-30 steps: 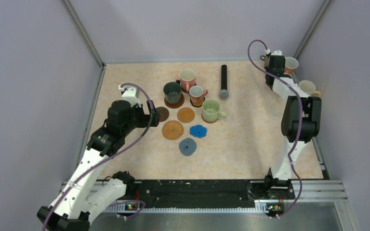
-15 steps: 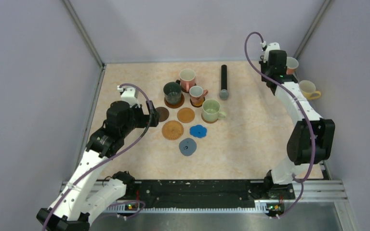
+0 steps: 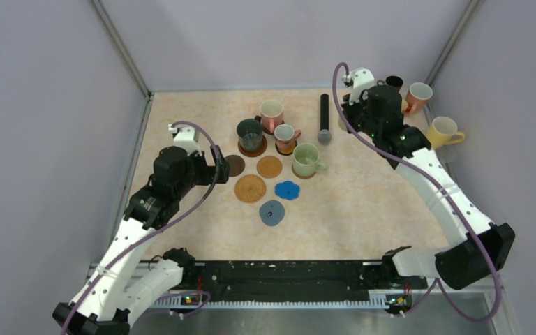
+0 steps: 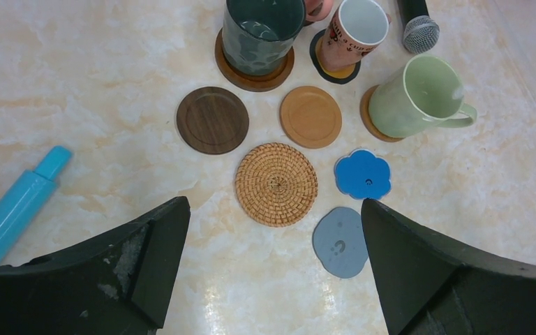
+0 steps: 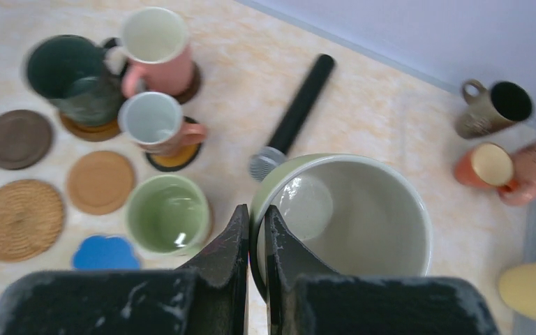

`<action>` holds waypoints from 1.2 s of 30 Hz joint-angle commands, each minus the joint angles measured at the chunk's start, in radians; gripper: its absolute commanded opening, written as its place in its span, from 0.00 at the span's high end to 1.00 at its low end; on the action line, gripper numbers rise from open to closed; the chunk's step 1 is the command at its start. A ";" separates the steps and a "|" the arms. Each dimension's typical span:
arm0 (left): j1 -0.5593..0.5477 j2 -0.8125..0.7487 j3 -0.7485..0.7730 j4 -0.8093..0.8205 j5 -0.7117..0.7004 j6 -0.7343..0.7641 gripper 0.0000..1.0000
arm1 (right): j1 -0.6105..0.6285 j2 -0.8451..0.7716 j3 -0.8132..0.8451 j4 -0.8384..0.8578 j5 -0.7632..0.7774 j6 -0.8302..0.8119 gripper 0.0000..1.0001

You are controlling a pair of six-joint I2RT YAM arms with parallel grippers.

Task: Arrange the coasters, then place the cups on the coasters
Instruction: Place the cup on the coaster.

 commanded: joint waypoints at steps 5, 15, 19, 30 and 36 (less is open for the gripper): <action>0.005 -0.040 -0.001 0.019 -0.109 -0.021 0.02 | 0.221 -0.094 0.007 0.081 -0.066 0.067 1.00; 0.009 -0.050 -0.003 0.024 -0.178 -0.070 0.02 | 0.450 -0.004 0.019 0.138 -0.127 0.041 1.00; 0.008 -0.013 0.009 0.017 -0.126 -0.096 0.03 | 0.546 -0.015 -0.032 0.160 -0.174 -0.140 1.00; 0.006 0.061 0.066 0.119 0.574 -0.124 0.15 | 0.577 -0.134 -0.213 0.136 -0.527 -0.461 1.00; -0.015 0.190 0.066 0.163 0.732 -0.140 0.22 | 0.610 -0.101 -0.184 0.102 -0.546 -0.521 1.00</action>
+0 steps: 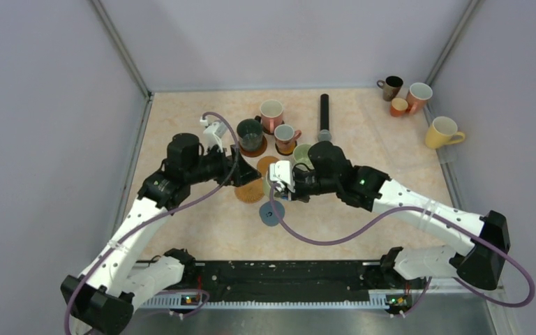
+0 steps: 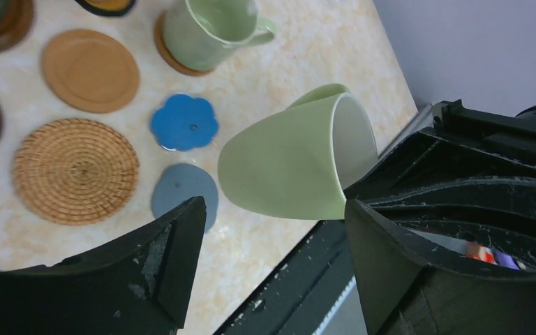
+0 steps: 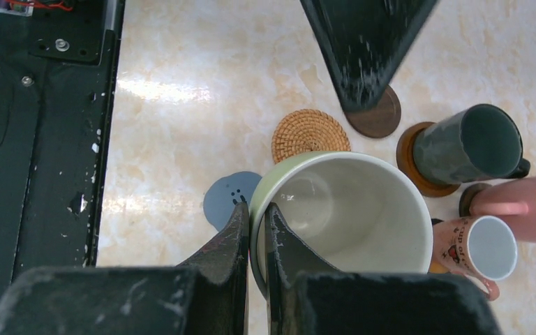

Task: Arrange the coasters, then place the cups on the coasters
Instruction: Place the cup on the coaster.

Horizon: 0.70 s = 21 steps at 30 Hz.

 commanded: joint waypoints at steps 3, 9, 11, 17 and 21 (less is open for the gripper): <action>-0.033 0.094 0.025 0.095 0.192 -0.013 0.23 | 0.047 0.009 0.090 0.049 -0.021 -0.106 1.00; -0.070 0.135 0.026 0.055 0.046 0.051 0.25 | 0.069 0.042 0.107 0.058 0.007 -0.104 1.00; -0.077 0.148 0.028 0.039 0.001 0.066 0.28 | 0.082 0.053 0.111 0.060 0.034 -0.105 1.00; -0.107 0.181 0.044 -0.012 -0.125 0.113 0.39 | 0.113 0.102 0.108 0.110 0.117 -0.084 1.00; -0.112 0.218 0.054 -0.050 -0.153 0.124 0.55 | 0.139 0.143 0.105 0.153 0.208 -0.081 1.00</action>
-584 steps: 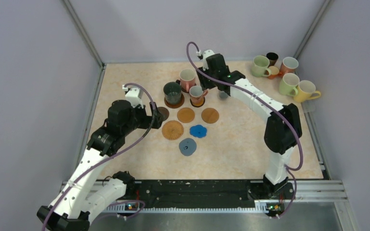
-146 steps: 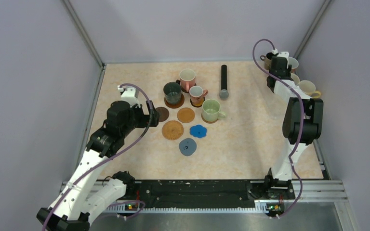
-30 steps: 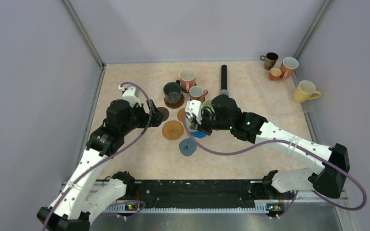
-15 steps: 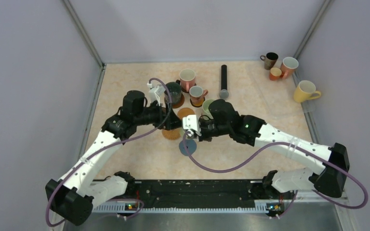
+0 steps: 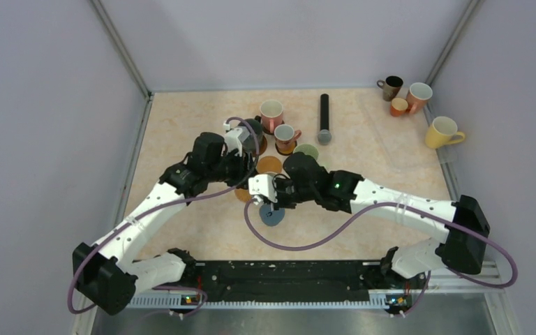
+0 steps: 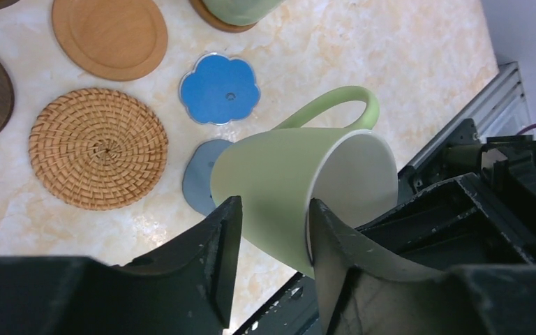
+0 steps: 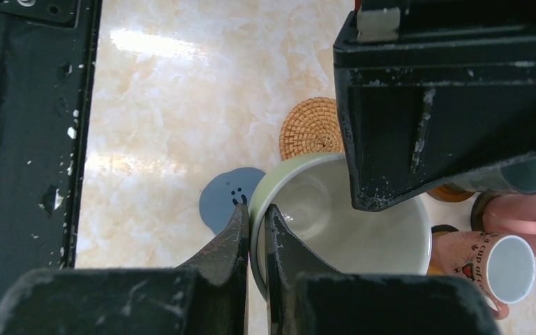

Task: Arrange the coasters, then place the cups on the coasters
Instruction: Place the cup on the coaster.

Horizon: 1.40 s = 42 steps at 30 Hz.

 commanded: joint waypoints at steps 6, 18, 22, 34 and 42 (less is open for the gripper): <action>-0.010 0.047 0.055 -0.068 -0.052 0.049 0.85 | 0.039 0.057 0.068 0.225 0.116 -0.001 1.00; -0.010 0.008 0.070 -0.116 -0.172 0.027 1.00 | 0.040 0.063 -0.009 0.303 0.151 0.096 0.75; -0.009 -0.002 0.073 -0.124 -0.244 0.022 1.00 | 0.039 -0.022 -0.089 0.361 0.232 0.190 0.44; 0.015 0.002 0.122 -0.154 -0.667 -0.025 1.00 | 0.040 -0.299 -0.235 0.292 0.582 0.644 0.01; 0.229 0.021 0.129 -0.072 -0.637 -0.179 1.00 | 0.038 -0.452 -0.299 0.172 0.763 0.858 0.01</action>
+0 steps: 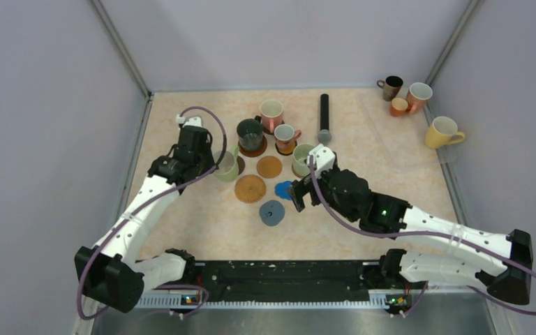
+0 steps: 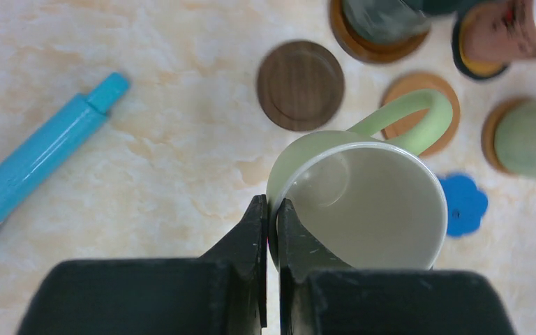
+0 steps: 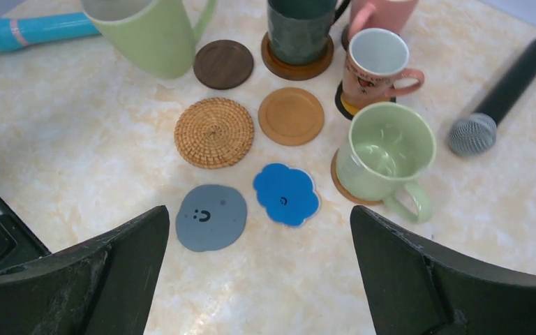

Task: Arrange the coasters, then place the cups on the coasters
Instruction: Place the cup on the coaster.

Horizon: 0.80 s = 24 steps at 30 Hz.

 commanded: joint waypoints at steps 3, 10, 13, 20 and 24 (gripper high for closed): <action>0.148 0.042 0.078 0.145 0.057 -0.153 1.00 | -0.004 -0.128 -0.033 -0.073 0.125 0.228 0.01; 0.149 0.178 0.139 0.191 -0.029 -0.160 1.00 | -0.004 -0.213 -0.062 -0.104 0.135 0.284 0.01; 0.149 0.227 0.148 0.208 -0.041 -0.182 1.00 | -0.005 -0.230 -0.059 -0.142 0.172 0.314 0.01; 0.150 0.306 0.172 0.226 -0.026 -0.199 1.00 | -0.004 -0.253 -0.061 -0.199 0.244 0.340 0.01; 0.149 0.331 0.182 0.204 -0.008 -0.203 1.00 | -0.004 -0.265 -0.069 -0.200 0.263 0.340 0.01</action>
